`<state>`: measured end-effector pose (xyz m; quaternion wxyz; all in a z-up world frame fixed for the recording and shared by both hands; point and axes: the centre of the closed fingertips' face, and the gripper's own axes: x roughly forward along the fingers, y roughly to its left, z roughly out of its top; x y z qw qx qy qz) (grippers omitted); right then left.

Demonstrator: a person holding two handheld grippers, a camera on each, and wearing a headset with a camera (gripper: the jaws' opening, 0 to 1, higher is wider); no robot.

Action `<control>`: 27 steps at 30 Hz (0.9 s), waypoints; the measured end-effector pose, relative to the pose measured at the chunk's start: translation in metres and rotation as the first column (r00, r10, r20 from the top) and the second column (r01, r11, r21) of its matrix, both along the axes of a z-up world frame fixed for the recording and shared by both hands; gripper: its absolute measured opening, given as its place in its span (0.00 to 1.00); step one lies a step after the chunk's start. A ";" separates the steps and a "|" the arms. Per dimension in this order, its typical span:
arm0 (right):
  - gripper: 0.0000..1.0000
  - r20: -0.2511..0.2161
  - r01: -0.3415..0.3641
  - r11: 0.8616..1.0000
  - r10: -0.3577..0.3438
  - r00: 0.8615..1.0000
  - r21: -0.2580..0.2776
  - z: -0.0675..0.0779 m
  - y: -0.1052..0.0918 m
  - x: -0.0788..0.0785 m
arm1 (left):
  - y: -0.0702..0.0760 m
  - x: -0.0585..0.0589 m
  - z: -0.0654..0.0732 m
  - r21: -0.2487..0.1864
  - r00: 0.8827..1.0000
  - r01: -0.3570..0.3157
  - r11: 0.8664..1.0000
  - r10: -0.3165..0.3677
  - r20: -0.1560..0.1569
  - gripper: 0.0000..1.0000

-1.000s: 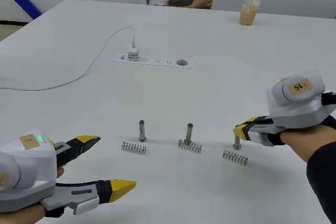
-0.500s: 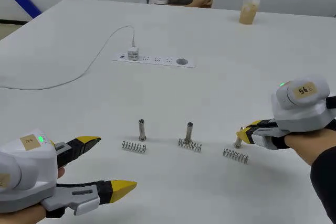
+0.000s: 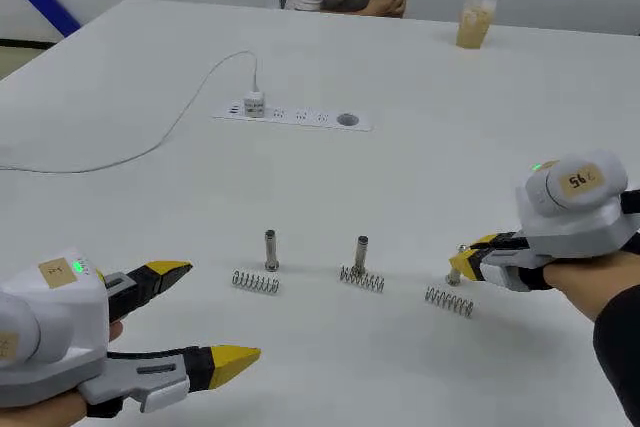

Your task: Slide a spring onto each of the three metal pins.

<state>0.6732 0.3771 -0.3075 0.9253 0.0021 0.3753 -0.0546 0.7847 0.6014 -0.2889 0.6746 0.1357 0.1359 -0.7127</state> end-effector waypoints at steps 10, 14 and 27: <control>0.15 -0.008 -0.014 1.000 0.014 1.000 0.003 -0.003 0.002 -0.005 | -0.001 -0.002 0.000 0.002 1.000 0.008 1.000 -0.008 0.001 0.78; 0.15 -0.013 -0.015 1.000 0.015 1.000 0.006 -0.006 0.002 -0.008 | -0.001 -0.002 0.000 0.003 1.000 0.009 1.000 -0.009 0.002 0.78; 0.16 -0.030 -0.063 0.998 0.064 0.998 0.027 -0.014 0.009 -0.015 | -0.001 -0.003 -0.001 0.005 1.000 0.010 1.000 -0.010 -0.001 0.77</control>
